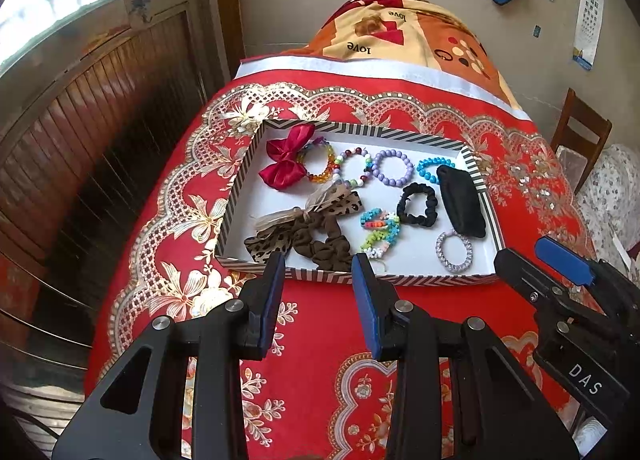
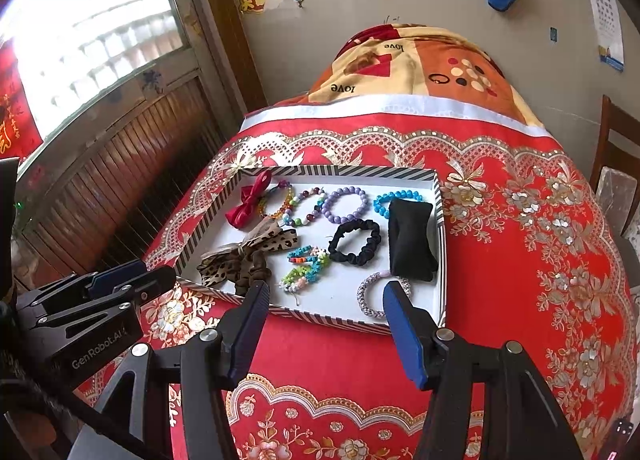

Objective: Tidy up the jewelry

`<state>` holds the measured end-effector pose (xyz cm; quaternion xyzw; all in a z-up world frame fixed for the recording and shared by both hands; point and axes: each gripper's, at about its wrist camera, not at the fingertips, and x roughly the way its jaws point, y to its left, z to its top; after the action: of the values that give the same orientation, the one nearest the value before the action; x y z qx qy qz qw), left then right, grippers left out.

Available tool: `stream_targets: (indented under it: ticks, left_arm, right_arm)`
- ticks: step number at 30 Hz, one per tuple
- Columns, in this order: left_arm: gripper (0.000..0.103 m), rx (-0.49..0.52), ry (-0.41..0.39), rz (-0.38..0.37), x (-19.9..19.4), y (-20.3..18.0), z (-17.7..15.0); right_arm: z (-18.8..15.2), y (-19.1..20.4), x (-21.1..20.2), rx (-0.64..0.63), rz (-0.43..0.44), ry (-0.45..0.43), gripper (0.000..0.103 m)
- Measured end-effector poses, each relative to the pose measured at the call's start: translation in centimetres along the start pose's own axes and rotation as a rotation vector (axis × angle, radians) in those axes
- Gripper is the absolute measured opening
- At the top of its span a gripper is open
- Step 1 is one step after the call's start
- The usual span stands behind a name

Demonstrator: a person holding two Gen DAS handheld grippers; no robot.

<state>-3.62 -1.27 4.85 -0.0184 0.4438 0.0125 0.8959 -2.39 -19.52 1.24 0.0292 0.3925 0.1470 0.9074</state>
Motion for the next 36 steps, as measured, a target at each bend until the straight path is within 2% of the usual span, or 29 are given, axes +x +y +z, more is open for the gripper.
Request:
stream_targets:
  ticks: [36]
  left_arm:
    - [0.034,0.000,0.004,0.002,0.49,0.00,0.08]
  right_arm:
    - [0.23,0.58,0.72,-0.010,0.012,0.014,0.059]
